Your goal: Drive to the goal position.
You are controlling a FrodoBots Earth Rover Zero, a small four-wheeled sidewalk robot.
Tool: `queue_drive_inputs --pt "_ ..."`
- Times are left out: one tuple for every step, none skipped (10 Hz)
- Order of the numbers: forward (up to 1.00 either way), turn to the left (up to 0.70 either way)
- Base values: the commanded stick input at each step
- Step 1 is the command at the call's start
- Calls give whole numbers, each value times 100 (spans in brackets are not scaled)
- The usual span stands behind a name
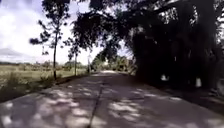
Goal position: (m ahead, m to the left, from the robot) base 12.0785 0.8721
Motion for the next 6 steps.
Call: queue_drive_inputs --pt "100 0" --pt "100 0" --pt "100 0" --pt "100 0" --pt "100 0" --pt "100 0"
